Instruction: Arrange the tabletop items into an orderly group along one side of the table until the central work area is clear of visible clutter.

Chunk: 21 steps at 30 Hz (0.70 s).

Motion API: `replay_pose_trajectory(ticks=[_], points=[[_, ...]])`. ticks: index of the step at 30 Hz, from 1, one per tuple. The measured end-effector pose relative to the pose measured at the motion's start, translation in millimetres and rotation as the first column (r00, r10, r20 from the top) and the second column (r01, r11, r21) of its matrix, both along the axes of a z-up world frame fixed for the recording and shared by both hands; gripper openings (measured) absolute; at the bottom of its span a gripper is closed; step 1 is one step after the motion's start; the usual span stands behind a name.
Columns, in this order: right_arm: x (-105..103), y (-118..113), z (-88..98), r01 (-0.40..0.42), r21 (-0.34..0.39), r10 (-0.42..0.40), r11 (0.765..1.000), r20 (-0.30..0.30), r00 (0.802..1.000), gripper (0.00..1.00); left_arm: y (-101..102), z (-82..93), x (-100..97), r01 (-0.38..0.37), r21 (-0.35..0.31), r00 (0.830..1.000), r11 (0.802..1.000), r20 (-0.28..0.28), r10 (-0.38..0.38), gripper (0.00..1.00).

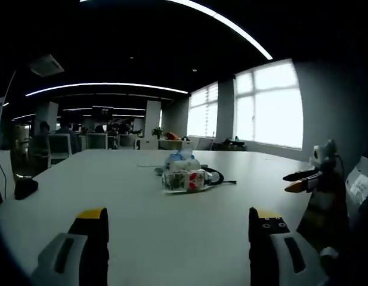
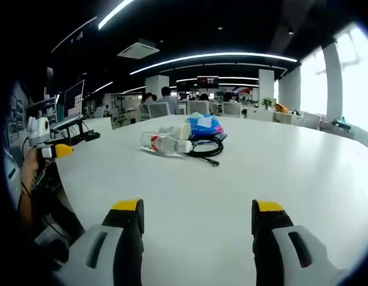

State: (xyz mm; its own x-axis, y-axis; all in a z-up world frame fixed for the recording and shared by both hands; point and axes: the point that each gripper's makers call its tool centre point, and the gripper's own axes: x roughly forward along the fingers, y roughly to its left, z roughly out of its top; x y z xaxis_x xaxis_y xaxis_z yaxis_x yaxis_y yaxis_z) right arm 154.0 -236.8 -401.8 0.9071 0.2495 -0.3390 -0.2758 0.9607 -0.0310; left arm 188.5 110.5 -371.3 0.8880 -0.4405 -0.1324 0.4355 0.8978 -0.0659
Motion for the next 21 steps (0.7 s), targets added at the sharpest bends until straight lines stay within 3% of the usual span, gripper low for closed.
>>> replay_pose_trajectory(ticks=[6,9,12,16,21], points=[[-1,6,-2.4,-0.020,0.014,0.020,1.000,-0.019,1.000,0.68,6,-2.7,2.4,-0.038,0.023,0.999,0.999,-0.008,0.038,0.97],[1,-8,-2.3,0.056,-0.029,-0.056,0.998,-0.018,0.998,0.68,3,-4.2,1.6,-0.028,0.020,1.000,0.999,-0.013,0.028,0.97],[0,-12,-2.0,0.077,-0.028,-0.077,0.997,-0.018,0.997,0.66,7,-7.9,2.5,-0.041,-0.012,0.998,0.999,-0.055,0.040,0.97],[-2,-15,-4.0,0.094,-0.014,-0.094,0.995,-0.032,0.995,0.61,11,-2.8,2.2,-0.052,-0.010,0.998,0.999,-0.033,0.052,0.96],[-3,-15,-6.8,0.091,-0.052,-0.093,0.994,-0.042,0.995,0.60,8,-5.0,1.4,-0.041,0.006,0.998,0.999,-0.037,0.041,0.94]])
